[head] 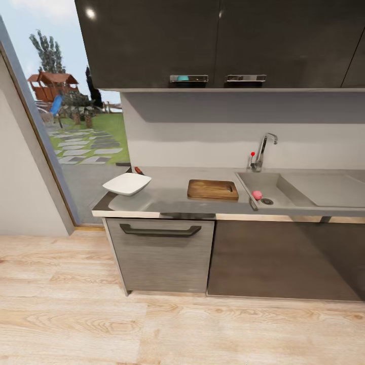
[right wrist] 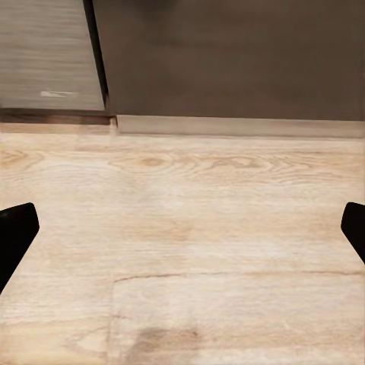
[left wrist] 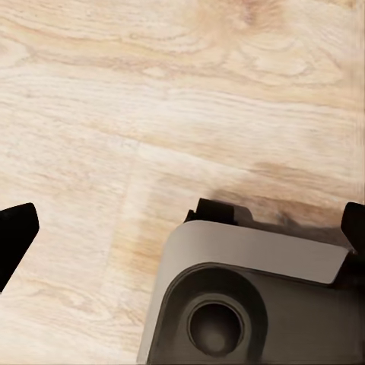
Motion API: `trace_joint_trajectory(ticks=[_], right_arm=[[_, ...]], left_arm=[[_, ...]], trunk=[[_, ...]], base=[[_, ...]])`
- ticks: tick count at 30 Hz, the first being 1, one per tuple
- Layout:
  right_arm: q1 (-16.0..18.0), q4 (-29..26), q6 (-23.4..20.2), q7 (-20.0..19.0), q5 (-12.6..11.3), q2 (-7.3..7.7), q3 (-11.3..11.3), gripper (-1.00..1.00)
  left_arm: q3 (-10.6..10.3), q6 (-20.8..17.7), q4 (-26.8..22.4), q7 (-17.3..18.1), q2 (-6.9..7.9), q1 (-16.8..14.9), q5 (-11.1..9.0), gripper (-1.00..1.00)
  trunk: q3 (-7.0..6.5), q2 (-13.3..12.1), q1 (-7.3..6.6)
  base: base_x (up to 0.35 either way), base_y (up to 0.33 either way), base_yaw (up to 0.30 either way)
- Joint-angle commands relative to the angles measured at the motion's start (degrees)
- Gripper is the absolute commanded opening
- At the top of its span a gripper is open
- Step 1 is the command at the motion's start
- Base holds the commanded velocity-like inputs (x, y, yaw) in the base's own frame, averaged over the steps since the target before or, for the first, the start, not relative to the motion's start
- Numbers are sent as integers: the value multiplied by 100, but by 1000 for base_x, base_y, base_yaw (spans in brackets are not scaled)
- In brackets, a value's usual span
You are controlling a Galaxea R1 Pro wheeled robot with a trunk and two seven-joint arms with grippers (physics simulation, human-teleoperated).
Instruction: In the kitchen, take the Vidalia onion out of the sink, dice it on the chopping board with the paring knife, put the diced onion into the bowl on the countertop, then place both the paring knife and the chopping board into the sink.
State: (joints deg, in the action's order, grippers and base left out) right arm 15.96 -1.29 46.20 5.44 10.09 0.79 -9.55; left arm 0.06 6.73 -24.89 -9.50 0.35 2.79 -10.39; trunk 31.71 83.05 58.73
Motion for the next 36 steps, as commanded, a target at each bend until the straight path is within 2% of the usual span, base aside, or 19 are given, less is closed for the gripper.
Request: trace_joint_trajectory(ticks=[1, 20, 36], right_arm=[[4, 5, 12, 45, 63, 0, -21, 100], [4, 5, 12, 45, 63, 0, -21, 100], [4, 5, 12, 45, 63, 0, -21, 100]], left_arm=[[-3, 11, -18, -8, -17, 3, -50, 100], [11, 4, -43, -8, -44, 3, -51, 100], [11, -5, -25, -8, -52, 3, -51, 100]], trunk=[[4, 2, 0], [4, 2, 0], [-283, -639, -351]], base=[[0, 0, 0], [0, 0, 0], [0, 0, 0]])
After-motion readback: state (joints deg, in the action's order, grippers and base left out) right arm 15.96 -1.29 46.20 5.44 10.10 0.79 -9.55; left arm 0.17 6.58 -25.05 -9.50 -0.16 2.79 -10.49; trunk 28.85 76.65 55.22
